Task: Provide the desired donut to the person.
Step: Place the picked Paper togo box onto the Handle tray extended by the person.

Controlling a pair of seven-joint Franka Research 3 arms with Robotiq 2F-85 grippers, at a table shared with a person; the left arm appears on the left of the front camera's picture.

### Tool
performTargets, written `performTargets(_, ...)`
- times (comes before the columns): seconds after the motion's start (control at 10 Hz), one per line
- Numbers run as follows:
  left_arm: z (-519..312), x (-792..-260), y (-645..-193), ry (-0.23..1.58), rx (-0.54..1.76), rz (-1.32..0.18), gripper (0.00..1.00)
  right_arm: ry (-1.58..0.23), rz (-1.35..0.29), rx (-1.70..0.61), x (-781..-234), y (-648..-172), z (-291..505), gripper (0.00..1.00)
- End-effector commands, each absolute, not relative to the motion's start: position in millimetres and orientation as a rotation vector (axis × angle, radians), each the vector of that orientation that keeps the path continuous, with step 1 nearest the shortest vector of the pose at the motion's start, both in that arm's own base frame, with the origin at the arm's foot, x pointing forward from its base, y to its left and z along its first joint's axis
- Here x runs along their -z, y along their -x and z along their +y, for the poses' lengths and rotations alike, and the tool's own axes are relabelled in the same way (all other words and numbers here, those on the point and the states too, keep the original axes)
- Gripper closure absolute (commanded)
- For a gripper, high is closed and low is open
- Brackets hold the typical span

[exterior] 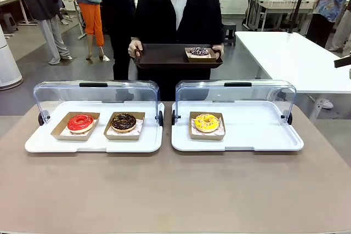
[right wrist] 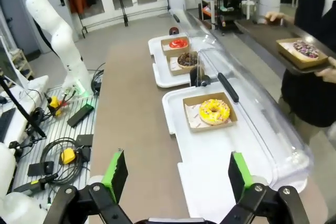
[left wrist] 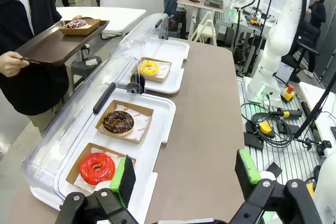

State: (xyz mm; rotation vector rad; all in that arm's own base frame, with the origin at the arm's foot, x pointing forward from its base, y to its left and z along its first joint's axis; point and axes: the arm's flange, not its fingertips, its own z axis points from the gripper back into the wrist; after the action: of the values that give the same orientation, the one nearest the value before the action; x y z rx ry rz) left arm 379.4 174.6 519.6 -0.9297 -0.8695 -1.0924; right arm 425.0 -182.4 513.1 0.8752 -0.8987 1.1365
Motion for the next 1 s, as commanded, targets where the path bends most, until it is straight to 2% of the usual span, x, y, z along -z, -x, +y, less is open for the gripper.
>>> performTargets(0.0, 174.6, -521.5, -378.9, 0.937, 1.100, -0.890, 0.00, -0.857, -0.935, -1.244, -525.3, -427.1, -175.1, 0.00)
performTargets(0.1, 174.6, -521.5, -378.9, 0.937, 1.100, -0.890, 0.00, -0.875, -0.899, -1.137, -513.1, -425.0, -182.4, 0.00)
performTargets(0.9, 174.6, -521.5, -378.9, 0.937, 1.100, -0.890, 0.00, -0.875, -0.899, -1.137, -513.1, -425.0, -182.4, 0.00)
